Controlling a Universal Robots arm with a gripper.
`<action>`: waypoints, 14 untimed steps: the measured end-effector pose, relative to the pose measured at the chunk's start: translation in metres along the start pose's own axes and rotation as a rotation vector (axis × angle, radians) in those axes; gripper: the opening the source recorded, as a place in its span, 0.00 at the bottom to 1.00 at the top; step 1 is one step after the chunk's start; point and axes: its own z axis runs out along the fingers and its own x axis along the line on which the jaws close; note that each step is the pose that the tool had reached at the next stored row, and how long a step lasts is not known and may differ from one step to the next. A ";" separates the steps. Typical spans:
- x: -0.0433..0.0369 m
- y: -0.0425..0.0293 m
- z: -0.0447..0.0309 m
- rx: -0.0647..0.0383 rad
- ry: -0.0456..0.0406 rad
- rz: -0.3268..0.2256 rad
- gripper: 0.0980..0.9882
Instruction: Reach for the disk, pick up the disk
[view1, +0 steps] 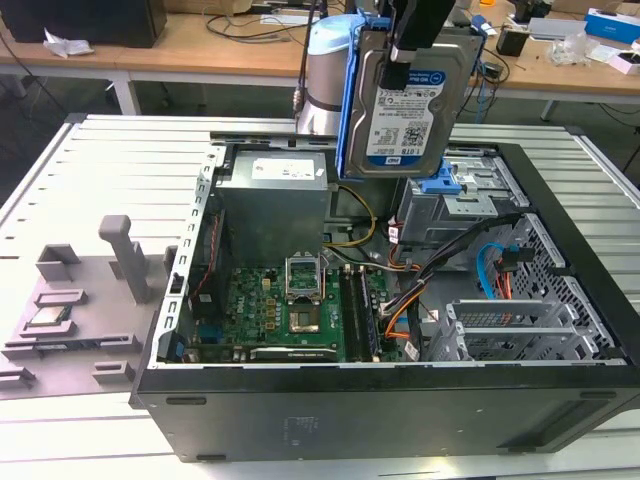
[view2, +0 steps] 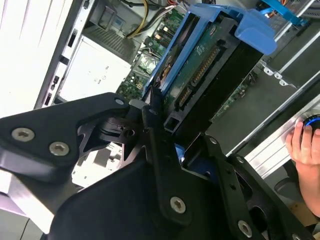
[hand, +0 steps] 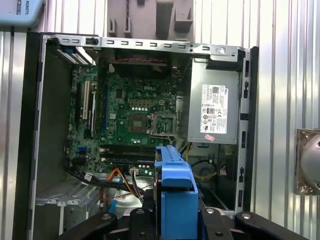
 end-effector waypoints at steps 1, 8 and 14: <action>0.0016 0.0001 0.0000 0.000 0.0001 0.000 0.30; 0.0199 0.0007 0.0001 0.000 0.0000 0.000 0.30; 0.0399 0.0014 0.0002 0.000 0.0001 0.000 0.30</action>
